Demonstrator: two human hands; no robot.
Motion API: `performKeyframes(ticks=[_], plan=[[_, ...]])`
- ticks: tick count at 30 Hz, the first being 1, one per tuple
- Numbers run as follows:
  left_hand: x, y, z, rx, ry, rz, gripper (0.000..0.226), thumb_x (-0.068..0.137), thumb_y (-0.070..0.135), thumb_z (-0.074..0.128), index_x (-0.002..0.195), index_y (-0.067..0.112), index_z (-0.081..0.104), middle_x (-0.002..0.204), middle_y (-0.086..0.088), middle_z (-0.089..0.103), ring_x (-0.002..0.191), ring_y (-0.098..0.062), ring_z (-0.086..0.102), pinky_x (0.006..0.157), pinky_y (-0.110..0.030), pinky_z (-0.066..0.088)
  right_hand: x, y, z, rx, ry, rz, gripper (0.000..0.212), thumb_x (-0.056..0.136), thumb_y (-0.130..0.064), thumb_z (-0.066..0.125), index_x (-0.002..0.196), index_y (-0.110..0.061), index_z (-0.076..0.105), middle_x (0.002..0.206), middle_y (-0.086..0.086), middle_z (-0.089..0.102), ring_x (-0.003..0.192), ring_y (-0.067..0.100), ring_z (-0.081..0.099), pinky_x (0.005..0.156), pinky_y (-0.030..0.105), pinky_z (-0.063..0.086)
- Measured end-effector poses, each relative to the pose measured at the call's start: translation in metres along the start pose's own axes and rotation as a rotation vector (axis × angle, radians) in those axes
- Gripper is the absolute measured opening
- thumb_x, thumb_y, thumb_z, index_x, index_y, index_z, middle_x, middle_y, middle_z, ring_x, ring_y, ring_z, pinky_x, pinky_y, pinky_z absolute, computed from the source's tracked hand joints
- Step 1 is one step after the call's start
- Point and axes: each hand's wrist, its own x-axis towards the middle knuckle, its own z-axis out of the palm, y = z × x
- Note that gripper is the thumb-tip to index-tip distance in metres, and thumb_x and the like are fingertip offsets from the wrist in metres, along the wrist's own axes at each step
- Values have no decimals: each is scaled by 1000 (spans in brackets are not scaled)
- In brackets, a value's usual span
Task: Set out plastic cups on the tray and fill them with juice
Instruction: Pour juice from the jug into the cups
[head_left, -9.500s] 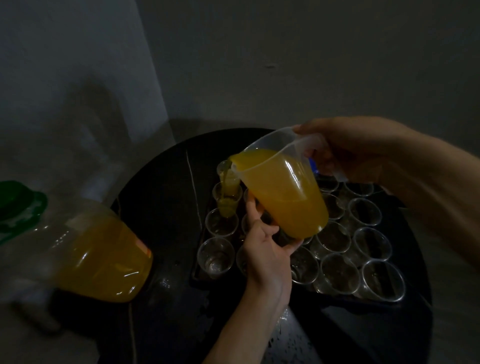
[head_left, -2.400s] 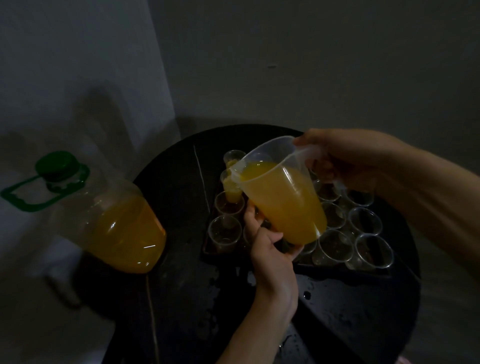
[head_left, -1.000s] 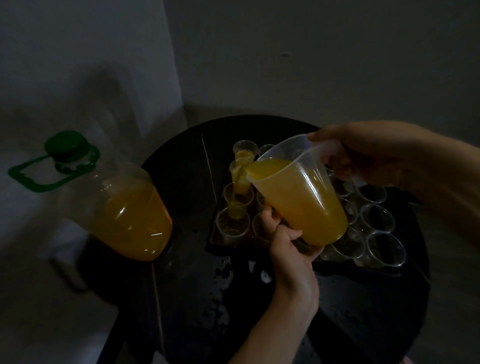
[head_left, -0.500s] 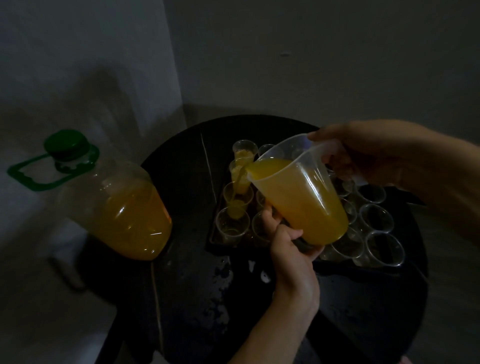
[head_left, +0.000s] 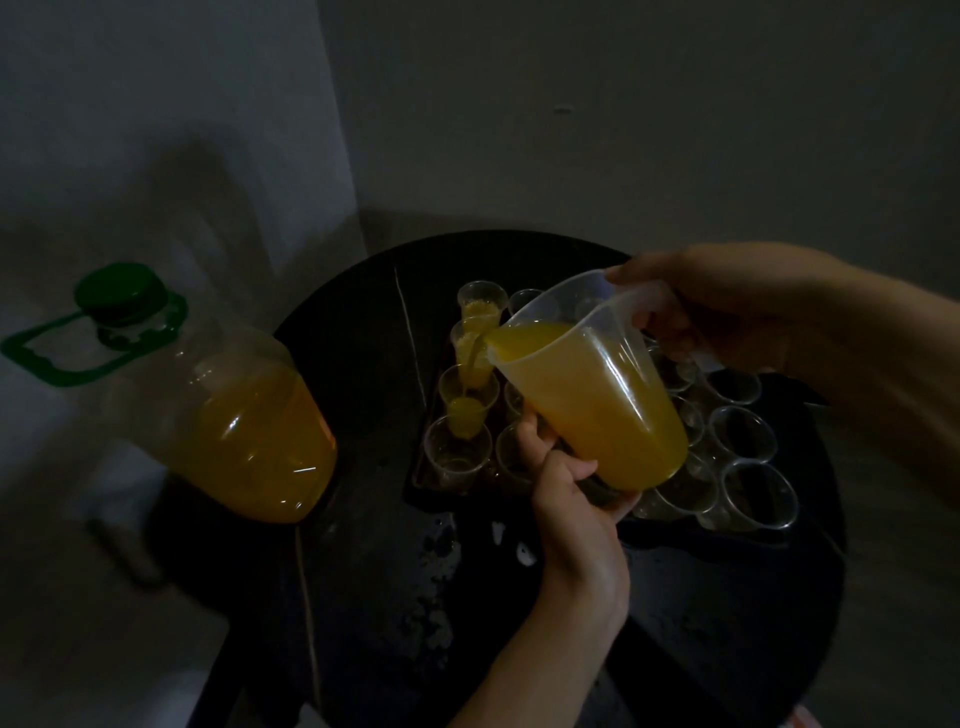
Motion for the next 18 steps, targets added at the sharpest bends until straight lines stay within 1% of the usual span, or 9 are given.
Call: performKeyframes(ticks=[4,7,11,14,16,18], plan=[[-2,1,2,8,4,-4,64,85,5,39,135,44,47,132,6,52,116,-20,55,98,-63,49,0,0,-2,-8,-6,9,28,94,-41,60,87,-14,60,50,-1,44,44,11,39,53,28,31],[-3,1,3,1,4,-6,63,87,3,37,134,45,47,130,7,54,114,-20,56,98,-63,49,0,0,-3,8,2,3,26,95,-39,60,86,-14,60,49,-1,45,44,11,38,52,27,31],[-4,2,4,7,10,-5,62,88,4,36,133,45,46,127,9,54,112,-19,57,99,-64,48,-2,-1,-1,17,-5,6,23,96,-38,59,89,-16,61,49,-2,44,44,10,40,55,27,34],[-5,3,3,-1,11,-7,61,88,3,36,131,46,47,124,10,55,110,-18,57,100,-64,48,-4,-1,0,21,-5,6,22,96,-37,58,88,-16,61,49,-2,44,43,10,41,53,26,36],[-5,3,3,-9,11,-9,61,88,3,35,130,46,47,125,10,55,111,-18,57,100,-64,48,-3,0,0,26,-4,6,23,95,-37,59,91,-15,61,50,-2,43,42,10,40,49,24,35],[-5,3,3,-8,10,-9,61,88,4,36,130,47,47,126,9,54,113,-19,56,100,-64,48,-2,0,0,27,-5,16,24,95,-38,60,95,-14,61,52,-1,43,45,11,40,52,25,35]])
